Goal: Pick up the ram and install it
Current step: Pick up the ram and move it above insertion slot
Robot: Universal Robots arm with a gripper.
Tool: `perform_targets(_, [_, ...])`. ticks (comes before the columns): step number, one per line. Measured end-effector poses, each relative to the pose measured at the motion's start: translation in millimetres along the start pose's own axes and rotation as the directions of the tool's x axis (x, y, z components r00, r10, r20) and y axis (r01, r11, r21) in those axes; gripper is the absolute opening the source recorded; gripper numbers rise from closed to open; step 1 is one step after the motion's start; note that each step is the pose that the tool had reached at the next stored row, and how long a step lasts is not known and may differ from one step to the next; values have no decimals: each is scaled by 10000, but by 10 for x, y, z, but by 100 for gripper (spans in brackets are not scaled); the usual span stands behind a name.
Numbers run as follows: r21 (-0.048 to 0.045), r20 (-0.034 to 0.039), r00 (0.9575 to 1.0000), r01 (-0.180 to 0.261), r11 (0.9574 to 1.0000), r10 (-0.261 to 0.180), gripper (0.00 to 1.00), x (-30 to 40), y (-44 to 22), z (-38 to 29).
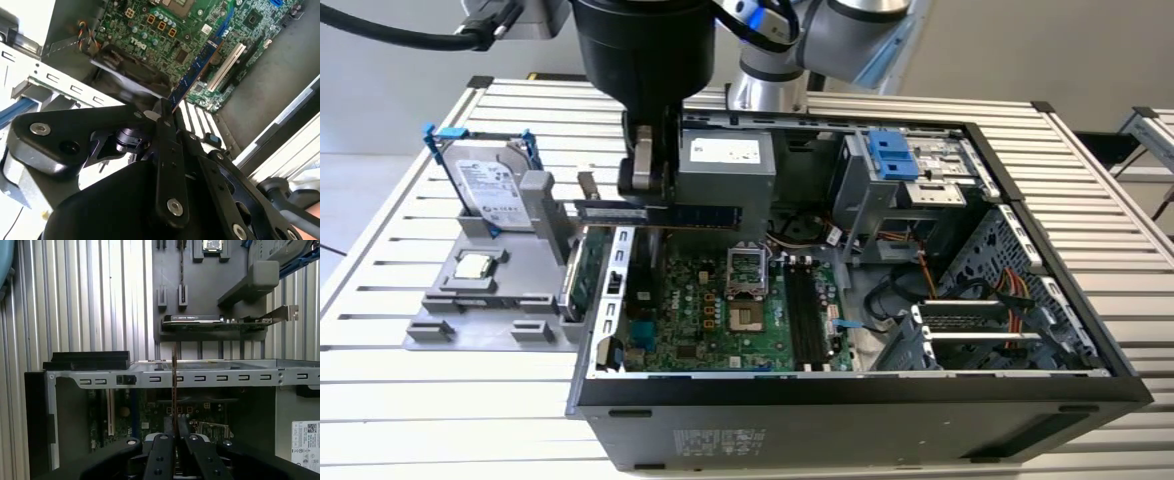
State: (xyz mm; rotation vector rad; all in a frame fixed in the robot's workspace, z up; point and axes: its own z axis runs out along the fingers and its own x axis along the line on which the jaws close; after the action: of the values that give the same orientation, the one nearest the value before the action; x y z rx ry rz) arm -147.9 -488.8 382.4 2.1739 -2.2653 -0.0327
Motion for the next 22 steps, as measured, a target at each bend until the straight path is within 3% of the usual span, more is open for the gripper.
perform_targets(22, [0, 0, 10000, 0, 10000, 0, 0, -13, -316, -5])
